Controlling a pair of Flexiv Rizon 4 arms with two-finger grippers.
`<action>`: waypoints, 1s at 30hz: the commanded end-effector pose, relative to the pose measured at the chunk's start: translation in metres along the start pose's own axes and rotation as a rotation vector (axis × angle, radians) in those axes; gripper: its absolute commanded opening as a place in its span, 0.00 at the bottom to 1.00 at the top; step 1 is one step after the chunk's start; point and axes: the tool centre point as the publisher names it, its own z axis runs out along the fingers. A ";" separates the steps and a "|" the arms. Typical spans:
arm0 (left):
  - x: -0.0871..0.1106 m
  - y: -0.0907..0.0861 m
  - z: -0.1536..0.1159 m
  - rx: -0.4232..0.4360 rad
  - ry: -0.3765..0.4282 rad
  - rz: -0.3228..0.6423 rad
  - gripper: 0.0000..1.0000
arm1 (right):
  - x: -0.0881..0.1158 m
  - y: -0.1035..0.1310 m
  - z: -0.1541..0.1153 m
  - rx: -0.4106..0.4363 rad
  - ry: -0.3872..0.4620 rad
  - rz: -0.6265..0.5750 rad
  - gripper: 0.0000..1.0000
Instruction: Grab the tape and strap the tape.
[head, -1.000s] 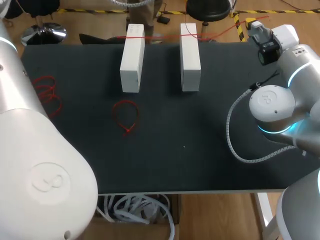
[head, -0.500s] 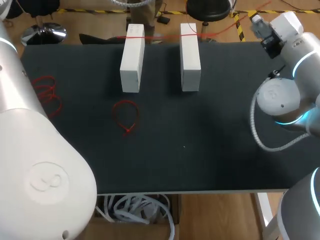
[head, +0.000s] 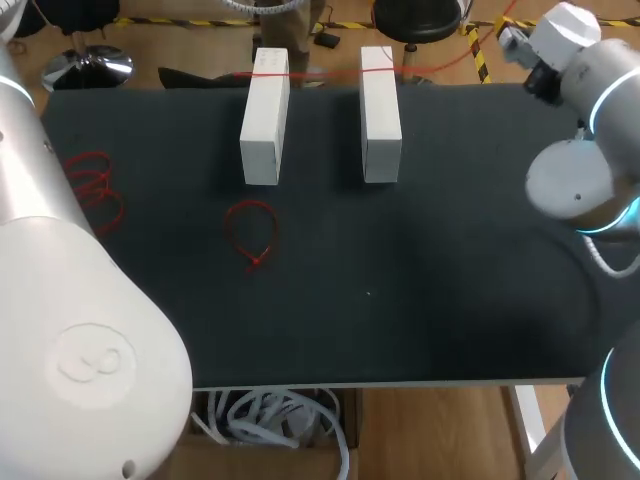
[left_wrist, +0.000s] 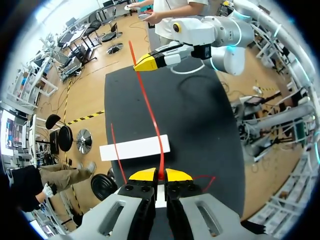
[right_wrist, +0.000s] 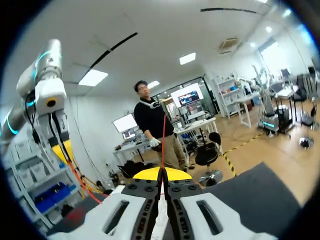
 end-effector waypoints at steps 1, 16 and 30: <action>-0.001 -0.001 -0.001 -0.004 0.003 -0.001 0.00 | 0.002 0.010 -0.003 0.149 -0.092 -0.626 0.00; -0.001 -0.001 -0.001 -0.004 0.003 -0.001 0.00 | 0.011 0.004 -0.010 0.242 -0.044 -0.974 0.00; -0.001 -0.001 -0.001 -0.004 0.003 -0.001 0.00 | 0.011 0.004 -0.010 0.242 -0.044 -0.974 0.00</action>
